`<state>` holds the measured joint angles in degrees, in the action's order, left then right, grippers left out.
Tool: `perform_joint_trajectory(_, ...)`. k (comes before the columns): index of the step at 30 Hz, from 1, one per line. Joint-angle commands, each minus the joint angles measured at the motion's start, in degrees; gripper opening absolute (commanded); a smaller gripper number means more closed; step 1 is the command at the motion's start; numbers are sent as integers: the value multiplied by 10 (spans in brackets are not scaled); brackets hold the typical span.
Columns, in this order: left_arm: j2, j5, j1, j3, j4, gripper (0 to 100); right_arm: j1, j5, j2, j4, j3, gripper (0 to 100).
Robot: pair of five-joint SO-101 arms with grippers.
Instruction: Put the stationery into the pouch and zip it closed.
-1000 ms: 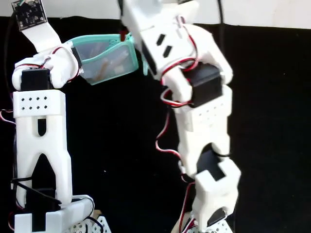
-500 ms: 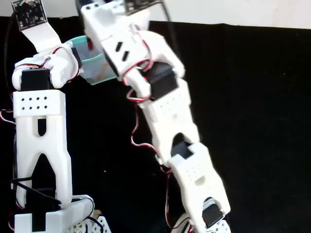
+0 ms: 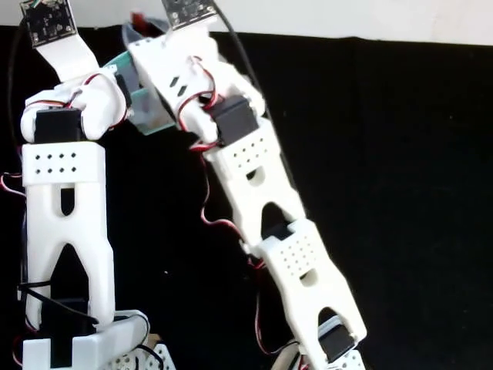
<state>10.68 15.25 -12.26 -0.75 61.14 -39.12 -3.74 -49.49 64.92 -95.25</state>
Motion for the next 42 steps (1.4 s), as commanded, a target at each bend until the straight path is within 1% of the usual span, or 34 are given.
perform_joint_trajectory(1, -6, 4, -3, -2, -4, 7, 19, 1, 44, 58, -60, 8)
perform_joint_trajectory(7, -6, 4, -3, -2, -4, 7, 10, 1, 58, 131, -60, 25)
perform_joint_trajectory(8, -6, 4, -3, -2, -4, 7, 8, 1, 58, 140, -60, 51)
perform_joint_trajectory(12, -7, 4, -3, -2, -4, 7, -4, 1, 58, 156, -60, 229)
perform_joint_trajectory(14, -7, 4, -3, -2, -4, 7, -5, 2, 59, 152, -61, 265)
perform_joint_trajectory(22, -7, 5, -2, -2, -4, 7, 1, 2, 144, 145, -60, 266)
perform_joint_trajectory(30, -1, 6, 0, 2, -4, 7, 74, 1, 218, 156, -60, 266)
perform_joint_trajectory(36, 0, 8, 11, 26, 2, 7, 144, 2, 231, 233, -60, 266)
perform_joint_trajectory(39, 0, 36, 26, 64, 27, 7, 168, 2, 230, 280, -60, 266)
perform_joint_trajectory(42, 0, 42, 38, 100, 55, 7, 183, 3, 230, 321, -60, 266)
